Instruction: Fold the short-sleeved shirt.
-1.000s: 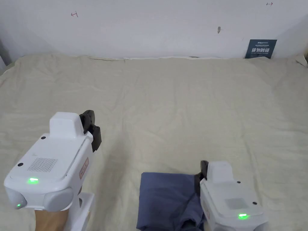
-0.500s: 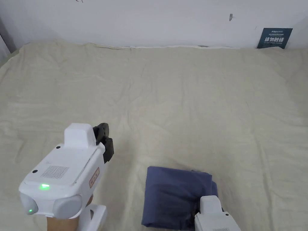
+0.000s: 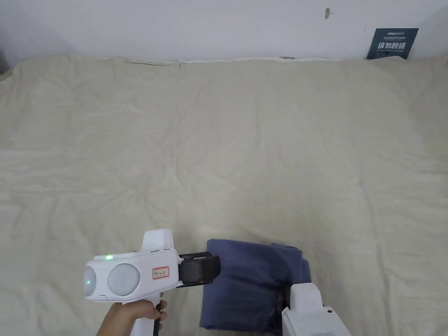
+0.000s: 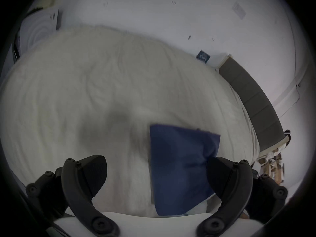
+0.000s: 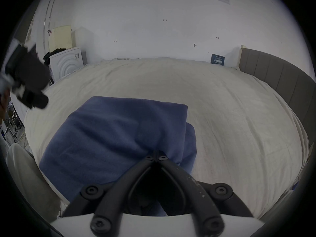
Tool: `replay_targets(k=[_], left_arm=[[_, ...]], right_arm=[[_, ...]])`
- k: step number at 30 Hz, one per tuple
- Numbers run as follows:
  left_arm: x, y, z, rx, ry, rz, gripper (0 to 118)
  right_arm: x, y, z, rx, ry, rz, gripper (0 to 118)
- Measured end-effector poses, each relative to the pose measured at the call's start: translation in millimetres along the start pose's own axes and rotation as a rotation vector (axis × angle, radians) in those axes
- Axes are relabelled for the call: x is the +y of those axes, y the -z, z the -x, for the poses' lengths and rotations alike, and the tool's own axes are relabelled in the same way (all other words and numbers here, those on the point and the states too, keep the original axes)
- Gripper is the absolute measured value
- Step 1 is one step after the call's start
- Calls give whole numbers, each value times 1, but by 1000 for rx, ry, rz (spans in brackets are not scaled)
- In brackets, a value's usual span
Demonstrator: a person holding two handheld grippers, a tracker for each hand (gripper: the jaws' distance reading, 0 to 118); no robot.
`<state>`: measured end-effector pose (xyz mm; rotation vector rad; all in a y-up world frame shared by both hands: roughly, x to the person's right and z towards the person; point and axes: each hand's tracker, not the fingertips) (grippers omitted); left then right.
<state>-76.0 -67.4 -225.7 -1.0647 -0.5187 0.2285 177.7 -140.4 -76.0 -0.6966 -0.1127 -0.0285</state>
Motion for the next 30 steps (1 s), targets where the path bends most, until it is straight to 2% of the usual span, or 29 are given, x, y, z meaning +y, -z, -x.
replay_targets(k=[3, 7, 9, 10, 12, 17, 23, 27, 30], left_arm=[[-4, 25, 8, -5, -47, 100, 112], [-11, 44, 13, -71, -65, 152, 64], [-11, 41, 11, -88, -77, 121, 43], [-12, 40, 10, -136, -92, 119, 36], [-12, 39, 7, -110, -75, 119, 26], [-11, 29, -3, -89, -42, 89, 22], [21, -6, 4, -22, 66, 16, 21], [58, -37, 53, 103, 132, -21, 21], [87, -62, 107, 209, 120, -40, 21]], right_arm=[[-1, 1, -2, 4, 11, 2, 1], [-2, 3, -4, 10, 21, 3, 1], [-3, 4, -5, 13, 25, 3, 1], [-3, 4, -6, 14, 26, 5, 1], [-2, 4, -6, 14, 29, 6, 1], [14, -6, -6, 17, 16, 17, 1], [50, -32, -10, -2, 38, -98, 1], [79, -44, -7, -25, 34, -169, 1], [97, -48, -1, -34, 30, -205, 1]])
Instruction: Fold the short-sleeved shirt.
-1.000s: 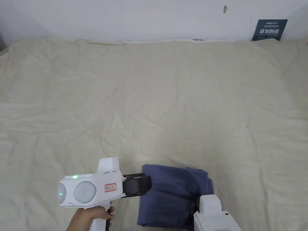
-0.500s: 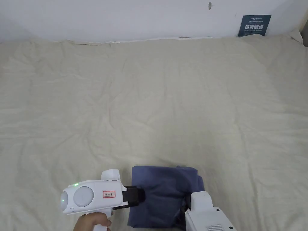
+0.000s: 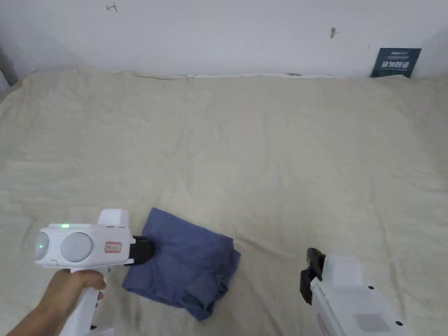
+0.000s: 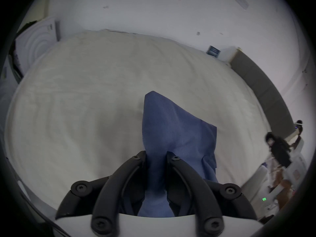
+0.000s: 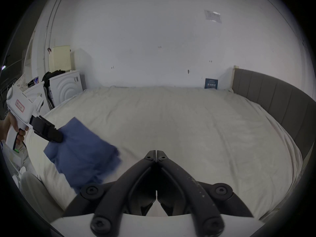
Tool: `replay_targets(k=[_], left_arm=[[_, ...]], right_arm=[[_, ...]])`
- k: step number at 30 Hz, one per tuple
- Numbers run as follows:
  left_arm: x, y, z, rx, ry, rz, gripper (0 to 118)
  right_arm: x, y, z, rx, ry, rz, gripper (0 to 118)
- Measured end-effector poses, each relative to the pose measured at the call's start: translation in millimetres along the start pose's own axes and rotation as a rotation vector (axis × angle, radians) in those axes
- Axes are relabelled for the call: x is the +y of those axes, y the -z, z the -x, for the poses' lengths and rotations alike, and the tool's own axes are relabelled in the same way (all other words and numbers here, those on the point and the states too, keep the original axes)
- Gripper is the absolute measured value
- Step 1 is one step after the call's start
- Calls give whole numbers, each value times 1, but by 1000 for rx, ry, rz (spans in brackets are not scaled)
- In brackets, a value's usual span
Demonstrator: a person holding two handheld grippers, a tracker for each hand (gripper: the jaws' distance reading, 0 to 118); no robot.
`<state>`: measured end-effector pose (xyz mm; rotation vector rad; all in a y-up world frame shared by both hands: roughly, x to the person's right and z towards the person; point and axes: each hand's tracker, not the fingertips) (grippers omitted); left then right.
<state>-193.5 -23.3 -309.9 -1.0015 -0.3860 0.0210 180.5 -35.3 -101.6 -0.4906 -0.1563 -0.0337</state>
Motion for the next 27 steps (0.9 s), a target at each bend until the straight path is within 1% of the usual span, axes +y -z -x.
replay_targets(k=[3, 5, 8, 12, 15, 18, 19, 20, 21, 22, 23, 24, 25, 27], left_arm=[[17, -8, 61, 166, 27, -7, 21], [23, -19, 94, 251, 32, 4, 21], [31, -30, 156, 371, -11, 24, 21], [32, -36, 216, 513, -46, 58, 21], [29, -38, 240, 527, -53, 71, 21], [27, -36, 243, 510, -91, 70, 22], [27, -34, 241, 510, -97, 69, 29], [30, -33, 241, 515, -113, 64, 45], [32, -33, 240, 498, -144, 53, 72], [33, -36, 236, 470, -162, 37, 105], [33, -40, 230, 459, -170, -2, 118], [34, -42, 227, 459, -167, -35, 118], [37, -50, 219, 447, -155, -90, 113], [45, -62, 204, 445, -172, -111, 111]], right_arm=[[16, 4, 11, -7, -4, -24, 1], [25, 7, 19, -1, -12, -38, 1], [37, 15, 32, 5, -17, -54, 1], [50, 22, 51, 13, -30, -62, 1], [59, 25, 63, 19, -36, -64, 1], [67, 24, 71, 20, -37, -65, 1], [70, 23, 72, 20, -36, -65, 1], [71, 22, 73, 20, -36, -65, 1], [73, 21, 73, 20, -35, -64, 1], [72, 21, 68, 17, -35, -65, 1], [73, 19, 66, 15, -35, -68, 1], [75, 17, 65, 12, -34, -70, 1], [77, 12, 64, 9, -30, -78, 1], [82, 6, 59, 3, -22, -92, 1]])
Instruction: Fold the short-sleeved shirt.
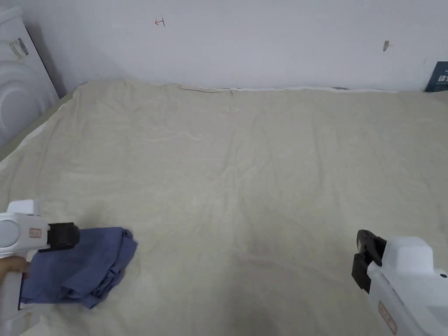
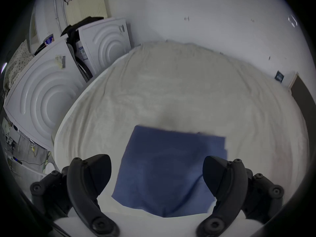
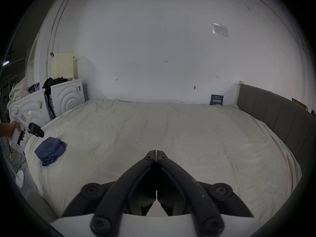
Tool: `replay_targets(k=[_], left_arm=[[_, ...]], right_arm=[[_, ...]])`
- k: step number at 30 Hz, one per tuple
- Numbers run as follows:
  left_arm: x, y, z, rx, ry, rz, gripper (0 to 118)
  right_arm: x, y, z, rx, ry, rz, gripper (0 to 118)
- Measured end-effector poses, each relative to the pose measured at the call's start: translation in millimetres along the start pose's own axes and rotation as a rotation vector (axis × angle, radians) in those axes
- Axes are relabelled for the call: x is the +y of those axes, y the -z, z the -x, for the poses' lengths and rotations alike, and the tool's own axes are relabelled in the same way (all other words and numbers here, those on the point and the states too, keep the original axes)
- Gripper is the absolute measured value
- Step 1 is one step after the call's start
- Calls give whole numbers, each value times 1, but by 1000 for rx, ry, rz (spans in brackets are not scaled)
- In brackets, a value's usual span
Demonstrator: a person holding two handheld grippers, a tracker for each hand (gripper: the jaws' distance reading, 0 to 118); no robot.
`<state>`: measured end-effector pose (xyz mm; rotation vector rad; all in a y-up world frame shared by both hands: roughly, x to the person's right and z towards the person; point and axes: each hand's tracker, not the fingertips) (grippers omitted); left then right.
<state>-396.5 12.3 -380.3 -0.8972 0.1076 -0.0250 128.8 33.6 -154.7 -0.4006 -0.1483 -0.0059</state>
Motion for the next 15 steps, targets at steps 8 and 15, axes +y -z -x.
replay_targets(k=[8, 15], left_arm=[[20, -108, -61, -87, 25, -340, 111], [-5, -221, -154, -143, 73, -700, 111]], right_arm=[[35, -33, -36, -44, 4, -113, 1], [71, -71, -73, -93, -9, -231, 2]])
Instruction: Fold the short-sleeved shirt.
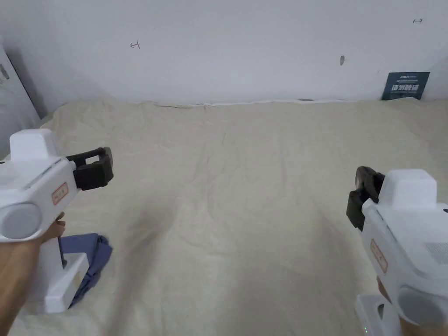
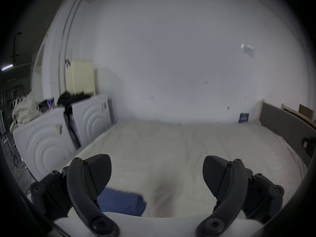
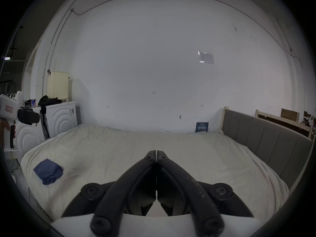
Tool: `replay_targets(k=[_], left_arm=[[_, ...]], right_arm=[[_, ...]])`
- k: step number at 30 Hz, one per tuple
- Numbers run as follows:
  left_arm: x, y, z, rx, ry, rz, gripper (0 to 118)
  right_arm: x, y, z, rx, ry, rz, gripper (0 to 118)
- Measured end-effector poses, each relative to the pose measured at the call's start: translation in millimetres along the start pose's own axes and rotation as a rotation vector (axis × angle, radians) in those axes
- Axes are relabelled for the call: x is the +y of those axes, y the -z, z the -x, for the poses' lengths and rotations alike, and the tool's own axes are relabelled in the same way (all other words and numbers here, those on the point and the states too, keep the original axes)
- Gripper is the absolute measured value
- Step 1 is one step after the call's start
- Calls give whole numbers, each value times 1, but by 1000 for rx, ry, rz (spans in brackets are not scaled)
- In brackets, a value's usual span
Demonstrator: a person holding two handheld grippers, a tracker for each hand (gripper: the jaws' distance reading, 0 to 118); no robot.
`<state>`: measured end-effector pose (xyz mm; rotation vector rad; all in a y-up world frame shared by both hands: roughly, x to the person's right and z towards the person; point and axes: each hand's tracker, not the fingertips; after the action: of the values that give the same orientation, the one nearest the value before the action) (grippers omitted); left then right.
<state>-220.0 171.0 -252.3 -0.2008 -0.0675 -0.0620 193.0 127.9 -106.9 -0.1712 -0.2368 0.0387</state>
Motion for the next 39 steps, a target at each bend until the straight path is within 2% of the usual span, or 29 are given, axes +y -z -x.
replay_targets(k=[4, 7, 9, 11, 12, 14, 15, 16, 17, 39], left_arm=[[7, -34, -55, -3, 12, -163, 111], [3, -50, -90, -30, 33, -237, 110], [-1, -58, -108, -47, 31, -245, 105], [-9, -60, -121, -73, 23, -257, 94], [-13, -62, -128, -83, 14, -262, 87], [-19, -67, -138, -107, -7, -262, 61], [-23, -69, -144, -117, -17, -257, 41], [-27, -69, -148, -124, -21, -254, 13], [-30, -69, -153, -123, -19, -254, 0], [-40, -77, -165, -142, 58, -227, 0]], right_arm=[[16, -15, -19, -44, -36, -78, 2], [24, -25, -34, -55, -34, -116, 2], [32, -37, -31, -74, -47, -139, 2], [34, -43, -37, -85, -59, -155, 2], [36, -46, -38, -90, -61, -162, 2], [36, -51, -42, -99, -69, -174, 2], [36, -53, -44, -103, -71, -179, 2], [35, -53, -47, -105, -69, -182, 2], [35, -55, -49, -106, -66, -184, 2], [32, -60, -55, -100, -51, -191, 2]])
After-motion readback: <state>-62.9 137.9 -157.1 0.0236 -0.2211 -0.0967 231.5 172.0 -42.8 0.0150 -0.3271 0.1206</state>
